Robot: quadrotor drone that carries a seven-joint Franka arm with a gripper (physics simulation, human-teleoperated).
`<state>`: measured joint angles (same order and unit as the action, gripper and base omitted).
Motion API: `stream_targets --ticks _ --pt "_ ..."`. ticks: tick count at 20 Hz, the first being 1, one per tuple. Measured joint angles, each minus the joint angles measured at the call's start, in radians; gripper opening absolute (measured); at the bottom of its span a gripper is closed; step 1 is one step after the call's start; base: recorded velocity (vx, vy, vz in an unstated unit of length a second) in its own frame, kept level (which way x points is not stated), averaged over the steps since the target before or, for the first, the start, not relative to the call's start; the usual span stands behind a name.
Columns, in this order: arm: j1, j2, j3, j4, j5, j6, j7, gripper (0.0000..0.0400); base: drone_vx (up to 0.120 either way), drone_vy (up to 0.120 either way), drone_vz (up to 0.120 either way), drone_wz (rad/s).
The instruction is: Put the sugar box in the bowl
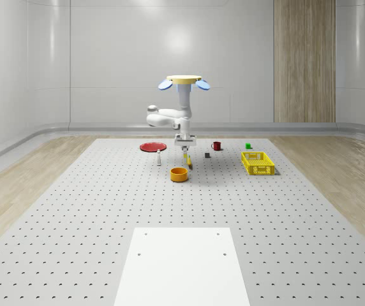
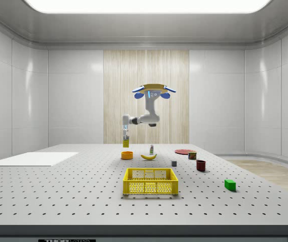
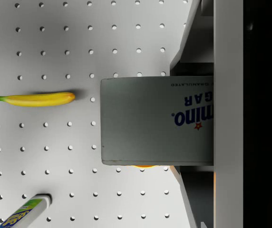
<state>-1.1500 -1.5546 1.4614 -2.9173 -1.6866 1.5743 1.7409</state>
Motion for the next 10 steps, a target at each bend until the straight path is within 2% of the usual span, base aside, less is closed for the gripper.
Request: stream_targets --ticks 5,7,8,10 --pt "0.000 -0.003 0.001 0.000 0.001 0.003 0.000 0.0163 0.000 -0.120 0.000 0.000" --pt "-0.001 -0.005 0.001 0.000 0.002 0.004 0.000 0.0163 0.000 -0.040 0.000 0.000" --pt "-0.001 -0.005 0.001 0.000 0.002 0.005 0.000 0.0163 0.000 -0.120 0.000 0.000" --pt "-0.001 -0.006 0.001 0.000 0.002 0.006 0.001 0.0163 0.000 -0.020 -0.020 0.000"
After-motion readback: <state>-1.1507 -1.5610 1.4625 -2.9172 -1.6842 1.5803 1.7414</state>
